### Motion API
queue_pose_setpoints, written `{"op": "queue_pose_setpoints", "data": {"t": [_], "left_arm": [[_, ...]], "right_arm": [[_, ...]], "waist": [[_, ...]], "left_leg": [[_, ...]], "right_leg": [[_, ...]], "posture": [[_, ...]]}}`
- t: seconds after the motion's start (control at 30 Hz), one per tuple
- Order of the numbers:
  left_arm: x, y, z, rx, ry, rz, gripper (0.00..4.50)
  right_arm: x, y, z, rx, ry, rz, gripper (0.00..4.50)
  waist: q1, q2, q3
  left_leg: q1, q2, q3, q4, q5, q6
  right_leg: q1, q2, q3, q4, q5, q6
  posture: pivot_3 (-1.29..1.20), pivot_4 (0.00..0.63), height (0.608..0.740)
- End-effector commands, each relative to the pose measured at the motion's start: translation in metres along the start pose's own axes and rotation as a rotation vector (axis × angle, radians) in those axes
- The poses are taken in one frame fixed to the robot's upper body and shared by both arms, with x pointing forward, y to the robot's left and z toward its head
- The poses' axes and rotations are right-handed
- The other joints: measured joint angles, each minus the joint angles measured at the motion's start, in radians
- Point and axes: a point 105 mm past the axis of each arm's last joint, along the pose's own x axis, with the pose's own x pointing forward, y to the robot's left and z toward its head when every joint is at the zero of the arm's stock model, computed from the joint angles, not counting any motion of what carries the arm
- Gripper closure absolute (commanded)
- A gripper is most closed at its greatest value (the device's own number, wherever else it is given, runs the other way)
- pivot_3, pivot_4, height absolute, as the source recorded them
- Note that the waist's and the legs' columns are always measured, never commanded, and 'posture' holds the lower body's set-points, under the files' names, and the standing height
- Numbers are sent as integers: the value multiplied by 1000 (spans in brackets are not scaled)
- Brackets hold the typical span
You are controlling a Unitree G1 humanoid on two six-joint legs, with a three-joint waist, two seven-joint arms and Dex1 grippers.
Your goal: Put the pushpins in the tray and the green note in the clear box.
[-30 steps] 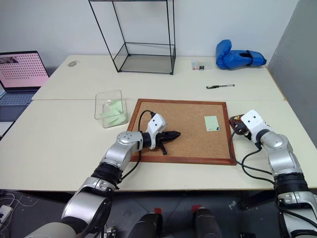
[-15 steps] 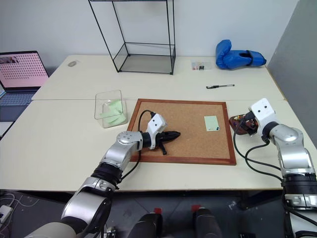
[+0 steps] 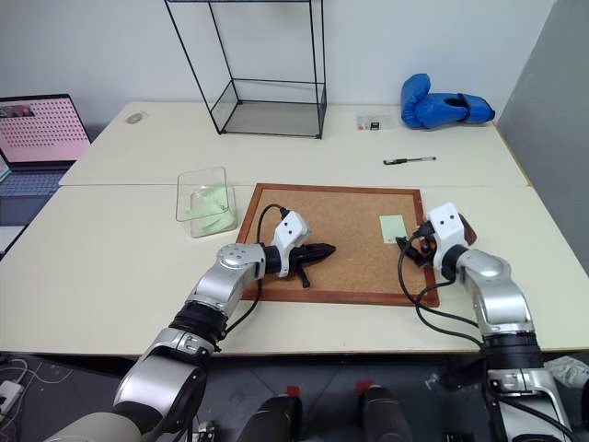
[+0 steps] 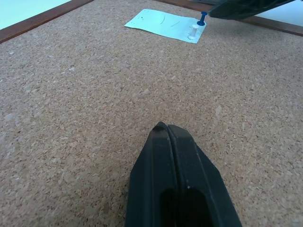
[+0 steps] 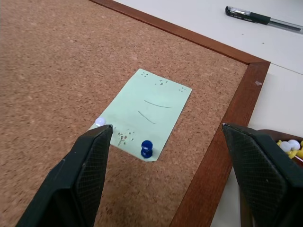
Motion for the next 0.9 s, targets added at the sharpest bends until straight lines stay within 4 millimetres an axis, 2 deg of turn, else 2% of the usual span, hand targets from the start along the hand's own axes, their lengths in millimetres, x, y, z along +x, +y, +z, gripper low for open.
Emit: {"op": "queue_pose_setpoints", "data": {"t": [0.03,0.1,0.13,0.37,0.7,0.73,0.9], "left_arm": [[-2,-2,-25,-30,96,10,4500],[-2,-2,-25,-31,96,10,4500],[-2,-2,-25,-31,95,10,4500],[-2,-4,-25,-32,95,6,4500],[-1,-5,-26,-32,97,6,4500],[-1,-5,-26,-32,97,6,4500],[-1,-5,-26,-32,99,5,4500]], "right_arm": [[3,-2,12,-35,-45,-7,590],[3,-2,10,-31,-39,-7,959],[3,-2,9,-29,-37,-7,997],[2,-1,5,-16,-30,-2,2261],[0,2,5,-9,-31,12,4310],[0,2,5,-9,-34,14,4443],[-1,7,13,-13,-62,35,4443]], "waist": [[0,0,0],[0,0,0],[0,0,0],[0,0,0],[0,0,0],[0,0,0],[0,0,0]], "left_leg": [[0,0,0,0,0,0],[0,0,0,0,0,0],[0,0,0,0,0,0],[0,0,0,0,0,0],[0,0,0,0,0,0],[0,0,0,0,0,0],[0,0,0,0,0,0]], "right_leg": [[0,0,0,0,0,0],[0,0,0,0,0,0],[0,0,0,0,0,0],[0,0,0,0,0,0],[0,0,0,0,0,0],[0,0,0,0,0,0],[0,0,0,0,0,0]], "posture": [[0,150,740],[0,150,740],[0,150,740],[0,150,740],[0,150,740],[0,150,740],[0,150,740]]}}
